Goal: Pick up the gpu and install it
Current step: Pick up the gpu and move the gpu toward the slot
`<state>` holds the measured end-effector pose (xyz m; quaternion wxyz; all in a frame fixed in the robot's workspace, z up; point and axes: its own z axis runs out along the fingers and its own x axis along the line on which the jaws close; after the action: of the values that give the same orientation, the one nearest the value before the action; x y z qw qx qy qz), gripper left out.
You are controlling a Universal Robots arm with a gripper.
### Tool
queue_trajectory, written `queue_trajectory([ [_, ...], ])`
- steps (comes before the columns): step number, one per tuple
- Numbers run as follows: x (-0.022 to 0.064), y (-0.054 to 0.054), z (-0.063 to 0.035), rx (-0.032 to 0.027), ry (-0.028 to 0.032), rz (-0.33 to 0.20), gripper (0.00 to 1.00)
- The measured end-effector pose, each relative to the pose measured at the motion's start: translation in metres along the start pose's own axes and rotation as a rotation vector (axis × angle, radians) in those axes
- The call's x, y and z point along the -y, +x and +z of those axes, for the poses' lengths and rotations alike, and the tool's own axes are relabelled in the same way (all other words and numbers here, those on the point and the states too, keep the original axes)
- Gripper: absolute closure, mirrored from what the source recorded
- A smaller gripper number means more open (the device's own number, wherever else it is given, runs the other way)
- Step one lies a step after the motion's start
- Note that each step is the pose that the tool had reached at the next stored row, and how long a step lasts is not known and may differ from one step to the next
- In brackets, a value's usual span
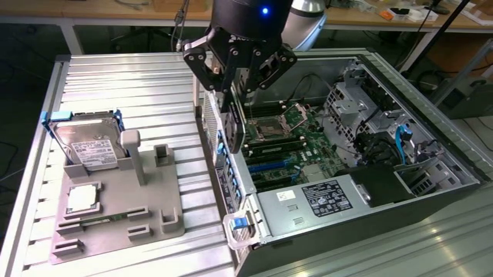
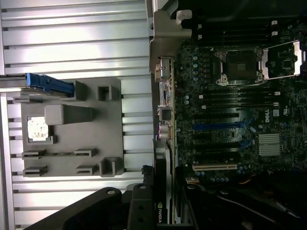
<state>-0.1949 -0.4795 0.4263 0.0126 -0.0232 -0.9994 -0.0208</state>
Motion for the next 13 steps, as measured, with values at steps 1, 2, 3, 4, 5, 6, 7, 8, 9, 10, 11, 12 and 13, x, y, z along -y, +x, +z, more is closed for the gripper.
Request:
queue_trajectory([
  [1, -0.0001, -0.0006, 0.0000, 0.0000, 0.0001, 0.000, 0.73],
  [2, -0.0001, -0.0011, -0.0001, 0.0000, 0.0001, 0.000, 0.73],
  [3, -0.0002, -0.0021, -0.0001, 0.0000, 0.0000, 0.000, 0.73],
  [4, -0.0002, -0.0028, -0.0001, 0.0000, 0.0000, 0.000, 0.73],
  [5, -0.0003, -0.0034, -0.0001, 0.0000, 0.0001, 0.000, 0.73],
  [6, -0.0003, -0.0041, -0.0001, 0.0000, 0.0001, 0.000, 0.73],
  [7, -0.0003, -0.0046, -0.0001, 0.0000, 0.0000, 0.000, 0.73],
  [8, -0.0003, -0.0052, -0.0001, 0.0000, 0.0000, 0.000, 0.73],
  [9, -0.0004, -0.0056, -0.0002, 0.0000, 0.0001, 0.000, 0.73],
  [10, -0.0004, -0.0062, -0.0002, 0.0000, 0.0001, 0.000, 0.73],
  [11, -0.0005, -0.0070, -0.0002, 0.0000, 0.0001, 0.000, 0.73],
  [12, -0.0005, -0.0075, -0.0002, 0.0000, 0.0001, 0.000, 0.73],
  [13, -0.0005, -0.0079, -0.0002, 0.0000, 0.0001, 0.000, 0.73],
])
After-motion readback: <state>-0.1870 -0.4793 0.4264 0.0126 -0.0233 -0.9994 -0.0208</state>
